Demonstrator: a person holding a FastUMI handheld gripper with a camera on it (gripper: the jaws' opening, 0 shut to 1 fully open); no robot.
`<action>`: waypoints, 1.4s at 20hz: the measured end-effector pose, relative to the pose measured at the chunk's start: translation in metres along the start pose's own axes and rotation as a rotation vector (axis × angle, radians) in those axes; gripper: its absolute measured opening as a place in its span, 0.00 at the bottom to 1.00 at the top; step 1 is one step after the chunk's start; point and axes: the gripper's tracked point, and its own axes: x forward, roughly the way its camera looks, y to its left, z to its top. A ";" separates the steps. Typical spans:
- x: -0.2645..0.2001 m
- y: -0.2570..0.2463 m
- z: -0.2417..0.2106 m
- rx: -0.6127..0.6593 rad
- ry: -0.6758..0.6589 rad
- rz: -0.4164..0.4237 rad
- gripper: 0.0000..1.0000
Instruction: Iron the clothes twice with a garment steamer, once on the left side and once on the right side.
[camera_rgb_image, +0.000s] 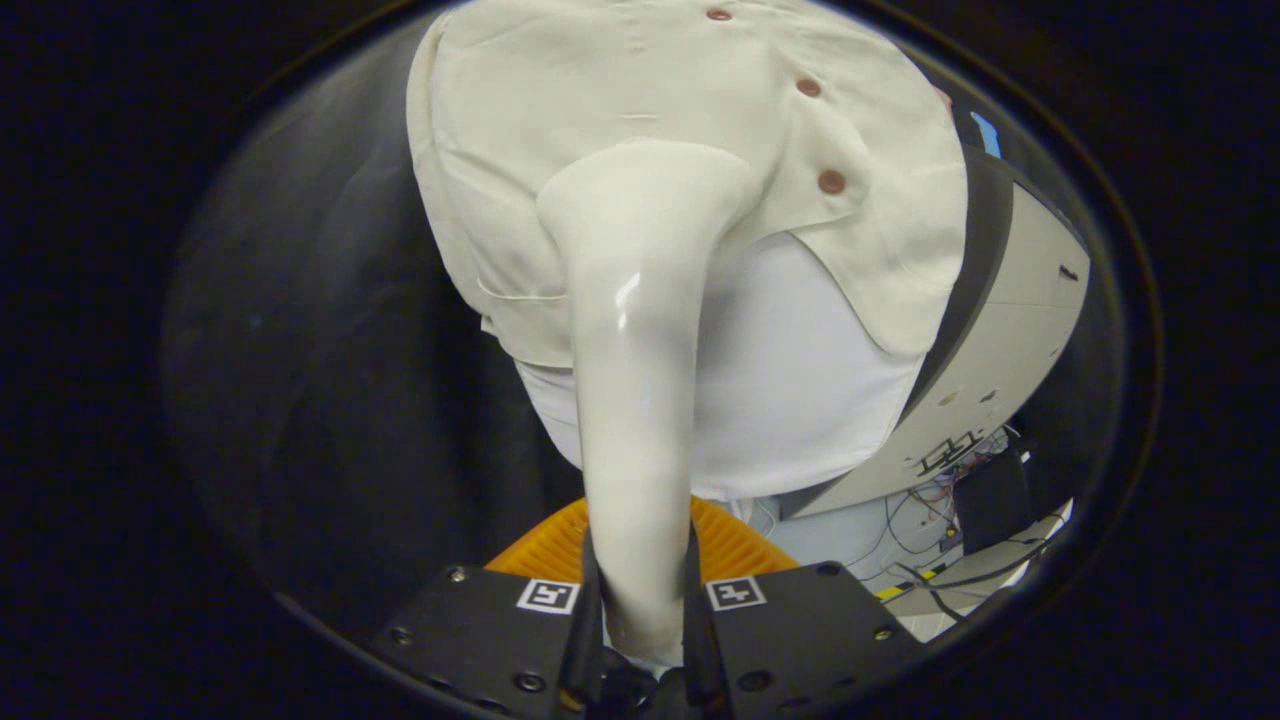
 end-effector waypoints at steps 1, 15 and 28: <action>-0.002 0.001 0.001 0.006 -0.004 0.009 0.32; -0.172 -0.051 0.128 0.107 -0.318 0.039 0.31; -0.232 -0.101 0.267 0.092 -0.524 0.093 0.30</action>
